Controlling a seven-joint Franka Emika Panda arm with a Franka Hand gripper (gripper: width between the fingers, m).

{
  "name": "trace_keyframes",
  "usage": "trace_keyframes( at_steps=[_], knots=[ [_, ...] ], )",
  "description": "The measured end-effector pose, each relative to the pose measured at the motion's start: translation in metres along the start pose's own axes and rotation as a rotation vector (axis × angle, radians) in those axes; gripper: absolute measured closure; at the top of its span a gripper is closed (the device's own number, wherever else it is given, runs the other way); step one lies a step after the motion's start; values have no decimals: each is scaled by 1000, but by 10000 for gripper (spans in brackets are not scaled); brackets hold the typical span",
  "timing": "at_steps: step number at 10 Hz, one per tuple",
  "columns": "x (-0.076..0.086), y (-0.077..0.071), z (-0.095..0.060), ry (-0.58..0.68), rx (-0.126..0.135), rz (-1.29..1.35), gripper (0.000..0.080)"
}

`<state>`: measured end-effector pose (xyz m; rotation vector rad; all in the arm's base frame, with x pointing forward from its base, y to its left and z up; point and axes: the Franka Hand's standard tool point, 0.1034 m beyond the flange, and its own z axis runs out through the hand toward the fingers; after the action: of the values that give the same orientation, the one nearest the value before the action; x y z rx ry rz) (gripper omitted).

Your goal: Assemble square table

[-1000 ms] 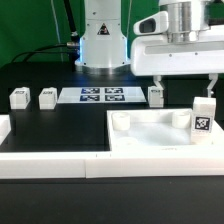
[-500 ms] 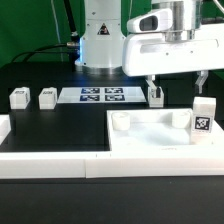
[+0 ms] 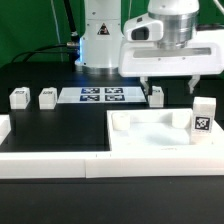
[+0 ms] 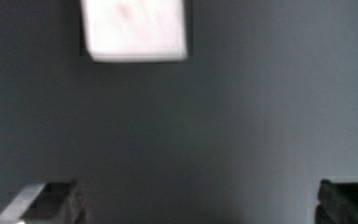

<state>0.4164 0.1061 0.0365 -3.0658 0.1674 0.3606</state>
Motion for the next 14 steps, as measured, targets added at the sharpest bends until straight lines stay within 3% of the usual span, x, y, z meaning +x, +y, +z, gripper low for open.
trace_keyframes(
  at_steps=[2, 6, 9, 11, 14],
  knots=[
    [-15, 0, 7, -76, -6, -42, 150],
    [-16, 3, 9, -308, 8, -7, 150],
    [-27, 10, 31, -522, -10, 27, 150],
    [-34, 15, 37, -650, -13, 49, 150],
    [-31, 19, 40, -686, -10, 61, 150]
  ],
)
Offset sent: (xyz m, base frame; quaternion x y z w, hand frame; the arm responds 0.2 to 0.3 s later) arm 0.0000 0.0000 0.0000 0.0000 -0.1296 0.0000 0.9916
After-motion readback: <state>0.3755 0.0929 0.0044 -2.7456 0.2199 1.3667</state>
